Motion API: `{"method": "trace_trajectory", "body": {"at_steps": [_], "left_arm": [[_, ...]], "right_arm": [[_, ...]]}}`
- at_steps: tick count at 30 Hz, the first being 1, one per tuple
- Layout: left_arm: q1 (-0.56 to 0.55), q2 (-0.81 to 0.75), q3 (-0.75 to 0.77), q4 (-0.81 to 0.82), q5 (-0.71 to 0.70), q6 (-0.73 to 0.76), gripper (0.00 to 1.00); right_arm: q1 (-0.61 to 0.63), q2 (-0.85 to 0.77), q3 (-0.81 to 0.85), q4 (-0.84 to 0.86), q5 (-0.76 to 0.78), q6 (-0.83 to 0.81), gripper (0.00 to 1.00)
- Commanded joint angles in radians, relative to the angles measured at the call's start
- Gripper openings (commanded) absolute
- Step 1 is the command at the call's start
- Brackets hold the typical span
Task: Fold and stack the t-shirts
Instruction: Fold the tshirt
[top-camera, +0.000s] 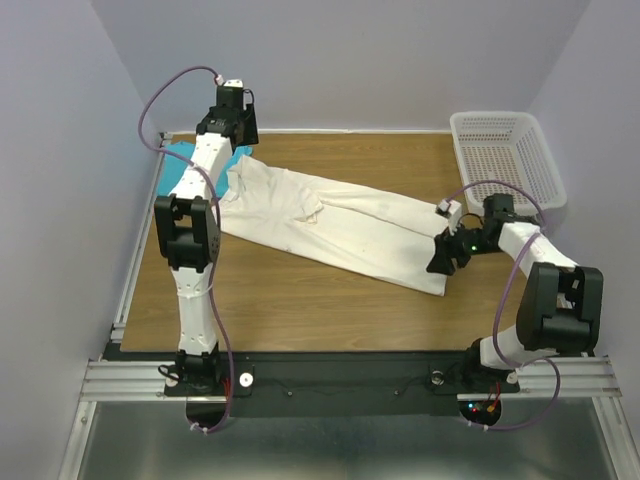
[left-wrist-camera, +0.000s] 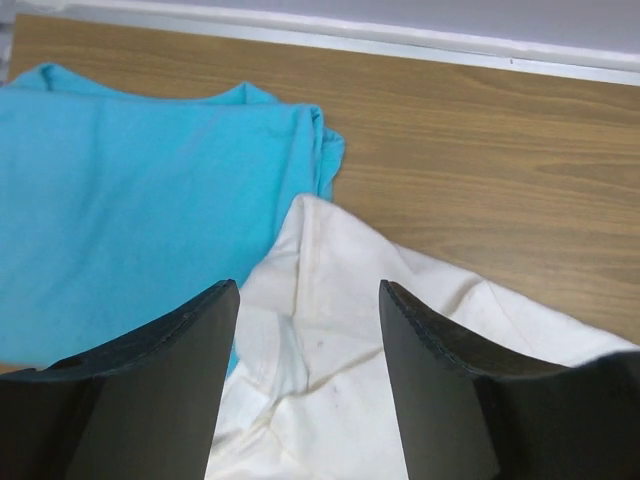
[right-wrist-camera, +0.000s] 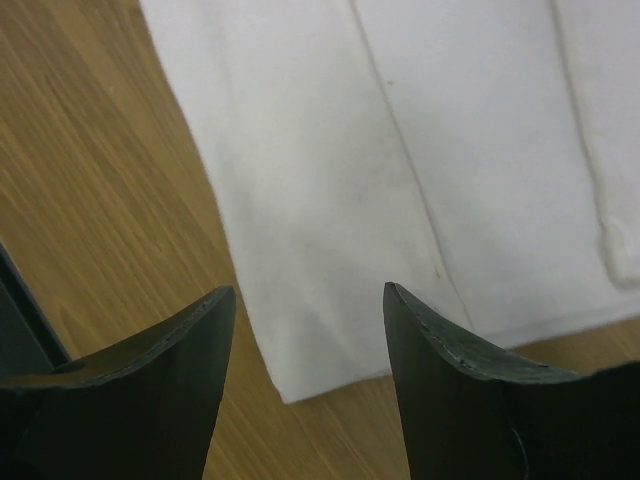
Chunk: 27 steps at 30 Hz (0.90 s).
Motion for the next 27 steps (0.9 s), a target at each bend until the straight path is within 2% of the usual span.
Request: {"method": "trace_trajectory", "body": {"at_steps": [1,2,3,5,7,8,11,13,17,25,27], "left_arm": [[0.017,-0.301,-0.161,0.084,-0.087,-0.042,0.72],[0.025,-0.407,-0.289,0.109,-0.087,-0.058,0.78],[0.043,-0.463,-0.356,0.152,-0.078,-0.071,0.8],[0.076,-0.63,-0.552,0.208,0.003,-0.112,0.8],[0.122,-0.741,-0.683,0.238,0.052,-0.14,0.8],[0.152,-0.851,-0.809,0.268,0.097,-0.161,0.8],[0.215,-1.043,-1.027,0.304,0.152,-0.192,0.81],[0.243,-1.114,-1.103,0.304,0.209,-0.197,0.82],[0.254,-1.226,-1.224,0.26,0.229,-0.207,0.82],[0.257,-1.284,-1.306,0.266,0.267,-0.246,0.82],[0.257,-1.281,-1.306,0.266,0.272,-0.247,0.81]], "right_arm": [[0.135,-0.05,0.007,-0.045,0.051,-0.171,0.67],[0.18,-0.062,0.0,-0.045,0.064,-0.19,0.67],[0.211,-0.073,-0.007,-0.045,0.077,-0.217,0.67],[0.283,-0.104,-0.02,-0.041,0.13,-0.234,0.67],[0.327,-0.121,-0.033,-0.021,0.174,-0.225,0.67],[0.376,-0.13,-0.043,0.002,0.241,-0.21,0.67],[0.457,-0.133,-0.074,0.054,0.347,-0.178,0.67],[0.493,-0.132,-0.095,0.102,0.412,-0.137,0.66],[0.588,-0.113,-0.111,0.175,0.501,-0.08,0.66],[0.627,-0.104,-0.157,0.225,0.605,-0.053,0.63],[0.627,-0.102,-0.169,0.231,0.619,-0.055,0.59]]}}
